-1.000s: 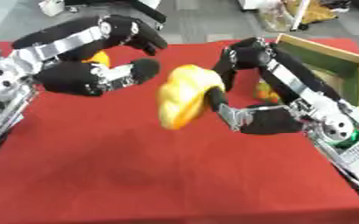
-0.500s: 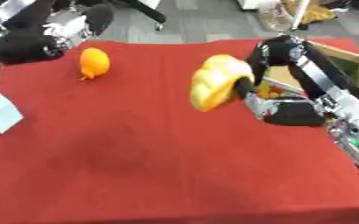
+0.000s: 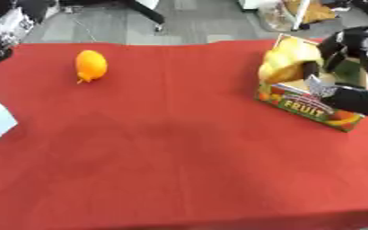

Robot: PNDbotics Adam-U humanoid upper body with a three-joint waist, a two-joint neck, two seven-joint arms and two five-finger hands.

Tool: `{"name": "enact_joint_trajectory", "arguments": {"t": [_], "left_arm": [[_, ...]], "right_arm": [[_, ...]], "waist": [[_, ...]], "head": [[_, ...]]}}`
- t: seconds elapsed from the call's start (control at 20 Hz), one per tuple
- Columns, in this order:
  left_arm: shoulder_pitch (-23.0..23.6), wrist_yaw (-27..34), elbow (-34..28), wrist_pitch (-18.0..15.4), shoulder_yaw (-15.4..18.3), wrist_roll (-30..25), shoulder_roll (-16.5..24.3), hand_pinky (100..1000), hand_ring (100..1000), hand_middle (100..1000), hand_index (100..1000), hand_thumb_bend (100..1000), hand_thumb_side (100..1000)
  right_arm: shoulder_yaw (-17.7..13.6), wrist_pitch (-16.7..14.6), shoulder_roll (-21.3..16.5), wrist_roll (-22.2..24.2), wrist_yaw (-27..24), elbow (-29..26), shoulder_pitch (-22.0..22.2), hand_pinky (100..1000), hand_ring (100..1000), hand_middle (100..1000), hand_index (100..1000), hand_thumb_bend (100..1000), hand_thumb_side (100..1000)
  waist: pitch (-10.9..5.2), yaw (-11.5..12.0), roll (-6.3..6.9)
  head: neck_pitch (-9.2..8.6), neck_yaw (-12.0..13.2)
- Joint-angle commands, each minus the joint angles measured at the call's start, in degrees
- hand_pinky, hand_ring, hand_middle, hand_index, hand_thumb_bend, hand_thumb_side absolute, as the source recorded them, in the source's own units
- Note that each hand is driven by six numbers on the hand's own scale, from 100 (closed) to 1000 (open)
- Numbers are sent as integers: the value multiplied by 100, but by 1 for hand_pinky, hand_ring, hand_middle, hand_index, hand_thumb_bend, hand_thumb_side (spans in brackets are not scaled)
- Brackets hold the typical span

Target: Pick up the objects with one hand, pass them to the other hand, and then place them into the box on the other side of the table.

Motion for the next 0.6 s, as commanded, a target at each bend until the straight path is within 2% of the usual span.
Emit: {"name": "enact_joint_trajectory", "arguments": {"t": [0.05,0.4,0.6], "left_arm": [[91,2,-83,-185,160,113,-53,894,732,693,769,213,684],[434,-137,-83,-498,247,219,-375,893,723,683,763,195,691],[551,-217,-83,-625,259,214,-562,893,721,680,763,192,693]], "right_arm": [[-266,439,-259,-223,92,369,-165,415,542,425,328,100,157],[-382,612,-225,-888,196,1932,-710,414,544,429,328,100,152],[-356,609,-168,-1080,251,2790,-1084,414,546,432,329,100,161]], "waist": [[-82,29,-6],[-63,166,38],[-50,268,61]], "head": [[-11,-150],[-11,-560],[-11,-713]]}}
